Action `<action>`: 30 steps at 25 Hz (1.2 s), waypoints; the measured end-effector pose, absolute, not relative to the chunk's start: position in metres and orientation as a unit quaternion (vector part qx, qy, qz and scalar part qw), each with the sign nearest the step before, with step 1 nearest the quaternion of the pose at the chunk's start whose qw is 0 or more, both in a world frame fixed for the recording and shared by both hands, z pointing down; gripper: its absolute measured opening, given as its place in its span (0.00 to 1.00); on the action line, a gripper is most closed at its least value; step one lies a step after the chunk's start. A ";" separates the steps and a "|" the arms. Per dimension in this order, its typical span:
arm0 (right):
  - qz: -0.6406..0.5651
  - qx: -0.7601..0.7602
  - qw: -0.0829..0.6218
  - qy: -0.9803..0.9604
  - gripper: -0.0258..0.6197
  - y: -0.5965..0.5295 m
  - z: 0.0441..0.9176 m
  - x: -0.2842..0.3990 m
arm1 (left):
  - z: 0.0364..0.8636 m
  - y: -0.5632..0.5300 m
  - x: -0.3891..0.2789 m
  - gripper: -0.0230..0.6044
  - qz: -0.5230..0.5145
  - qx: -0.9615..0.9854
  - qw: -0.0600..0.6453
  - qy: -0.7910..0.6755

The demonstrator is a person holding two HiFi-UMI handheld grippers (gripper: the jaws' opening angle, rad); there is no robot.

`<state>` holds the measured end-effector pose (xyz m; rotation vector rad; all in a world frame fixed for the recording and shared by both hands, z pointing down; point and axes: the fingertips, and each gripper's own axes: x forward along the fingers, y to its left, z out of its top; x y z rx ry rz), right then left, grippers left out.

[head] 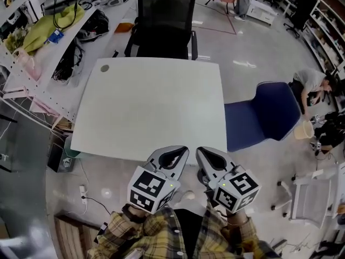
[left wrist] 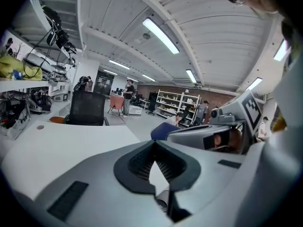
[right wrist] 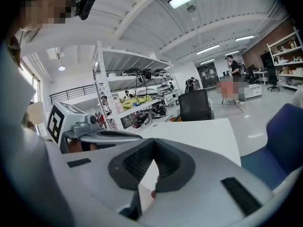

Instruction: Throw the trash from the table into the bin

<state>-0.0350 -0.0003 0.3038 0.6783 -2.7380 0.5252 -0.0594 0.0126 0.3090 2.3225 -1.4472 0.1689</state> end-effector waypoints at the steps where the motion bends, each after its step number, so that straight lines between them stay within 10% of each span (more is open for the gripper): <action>1: 0.180 0.233 0.134 -0.946 0.04 -0.006 0.304 -0.052 | 0.308 0.008 -0.075 0.05 0.063 0.831 0.196 -0.517; 30: 0.211 0.289 0.134 -0.924 0.04 -0.094 0.323 -0.230 | 0.315 -0.077 -0.249 0.05 0.068 0.868 0.194 -0.451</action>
